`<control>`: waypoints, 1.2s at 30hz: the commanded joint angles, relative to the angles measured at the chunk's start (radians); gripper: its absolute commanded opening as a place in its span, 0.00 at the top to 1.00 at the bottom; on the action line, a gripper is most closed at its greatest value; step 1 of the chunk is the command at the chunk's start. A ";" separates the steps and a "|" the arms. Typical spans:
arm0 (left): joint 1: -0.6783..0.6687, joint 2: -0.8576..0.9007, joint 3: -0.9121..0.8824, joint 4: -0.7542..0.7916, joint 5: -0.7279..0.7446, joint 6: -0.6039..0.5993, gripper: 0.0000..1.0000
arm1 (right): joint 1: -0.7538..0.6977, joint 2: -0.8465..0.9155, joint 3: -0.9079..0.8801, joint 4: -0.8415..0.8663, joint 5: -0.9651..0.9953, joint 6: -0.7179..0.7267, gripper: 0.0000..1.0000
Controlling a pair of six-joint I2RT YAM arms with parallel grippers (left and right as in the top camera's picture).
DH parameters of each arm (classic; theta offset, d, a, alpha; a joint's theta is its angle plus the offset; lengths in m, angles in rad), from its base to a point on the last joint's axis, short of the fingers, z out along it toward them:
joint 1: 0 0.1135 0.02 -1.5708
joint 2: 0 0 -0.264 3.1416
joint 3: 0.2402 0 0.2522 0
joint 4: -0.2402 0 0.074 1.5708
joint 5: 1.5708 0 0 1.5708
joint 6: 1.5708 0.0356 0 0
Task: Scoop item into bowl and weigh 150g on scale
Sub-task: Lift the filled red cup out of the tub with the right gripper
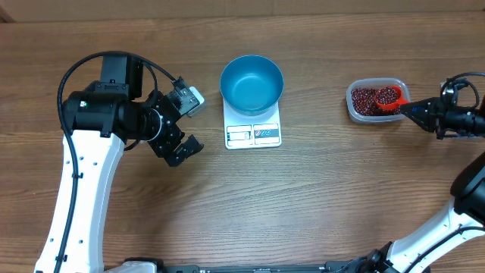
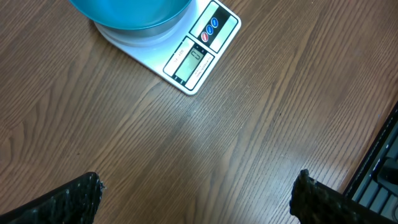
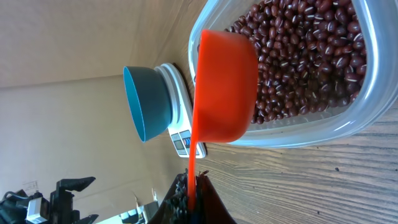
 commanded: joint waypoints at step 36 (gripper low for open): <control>0.004 -0.013 0.020 0.001 0.002 -0.007 0.00 | 0.002 0.003 -0.006 -0.111 -0.176 -0.117 0.96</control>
